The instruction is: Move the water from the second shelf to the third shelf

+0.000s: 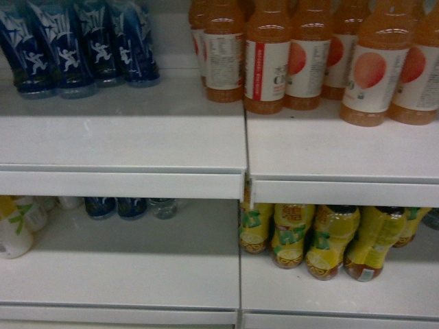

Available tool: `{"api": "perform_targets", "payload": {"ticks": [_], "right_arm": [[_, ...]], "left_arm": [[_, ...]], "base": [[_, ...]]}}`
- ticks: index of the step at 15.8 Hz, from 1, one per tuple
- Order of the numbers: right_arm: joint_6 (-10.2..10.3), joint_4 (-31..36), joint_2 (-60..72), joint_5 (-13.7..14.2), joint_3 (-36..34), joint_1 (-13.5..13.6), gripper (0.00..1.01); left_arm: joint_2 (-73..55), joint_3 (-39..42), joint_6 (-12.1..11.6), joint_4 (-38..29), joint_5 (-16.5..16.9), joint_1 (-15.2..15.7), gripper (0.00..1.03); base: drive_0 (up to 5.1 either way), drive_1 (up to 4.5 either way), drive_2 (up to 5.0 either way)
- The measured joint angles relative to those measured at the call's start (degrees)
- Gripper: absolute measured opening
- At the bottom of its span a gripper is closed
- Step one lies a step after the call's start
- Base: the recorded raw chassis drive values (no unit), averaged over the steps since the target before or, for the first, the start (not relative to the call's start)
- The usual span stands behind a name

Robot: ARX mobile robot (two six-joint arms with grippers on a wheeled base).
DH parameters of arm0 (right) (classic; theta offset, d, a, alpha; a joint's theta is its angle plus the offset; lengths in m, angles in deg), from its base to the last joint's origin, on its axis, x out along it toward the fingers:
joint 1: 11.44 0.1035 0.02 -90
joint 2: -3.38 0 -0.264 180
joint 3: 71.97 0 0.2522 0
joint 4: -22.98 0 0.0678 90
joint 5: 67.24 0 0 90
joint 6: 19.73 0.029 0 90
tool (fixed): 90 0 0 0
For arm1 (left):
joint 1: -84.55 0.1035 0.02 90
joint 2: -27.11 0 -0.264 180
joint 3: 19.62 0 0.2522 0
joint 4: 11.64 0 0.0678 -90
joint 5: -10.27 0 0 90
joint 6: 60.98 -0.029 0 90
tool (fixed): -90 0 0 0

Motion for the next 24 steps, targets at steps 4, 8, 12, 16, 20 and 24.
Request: {"api": "perform_targets", "payload": {"ticks": [4, 8, 12, 16, 20, 24], "right_arm": [[0.0, 0.0, 0.0, 0.0, 0.0, 0.0, 0.36], [0.0, 0.0, 0.0, -0.1, 0.0, 0.0, 0.36], [0.0, -0.2, 0.0, -0.2, 0.0, 0.0, 0.36], [0.0, -0.2, 0.0, -0.2, 0.0, 0.0, 0.36], [0.0, 0.0, 0.0, -0.2, 0.0, 0.0, 0.36], [0.0, -0.4, 0.0, -0.2, 0.0, 0.0, 0.36]], "left_arm": [[0.0, 0.0, 0.0, 0.1, 0.0, 0.0, 0.98], [0.0, 0.0, 0.0, 0.2, 0.0, 0.0, 0.98], [0.0, 0.0, 0.0, 0.0, 0.0, 0.0, 0.98], [0.0, 0.0, 0.0, 0.2, 0.0, 0.0, 0.98], [0.0, 0.0, 0.0, 0.2, 0.0, 0.0, 0.98], [0.0, 0.0, 0.0, 0.0, 0.0, 0.0, 0.98]], "base": [[-5.1, 2.38, 2.4], [-5.0, 2.4, 2.4], [-5.0, 2.43, 2.4], [-5.1, 2.35, 2.4], [-5.0, 2.42, 2.4], [-5.0, 2.45, 2.5]]}}
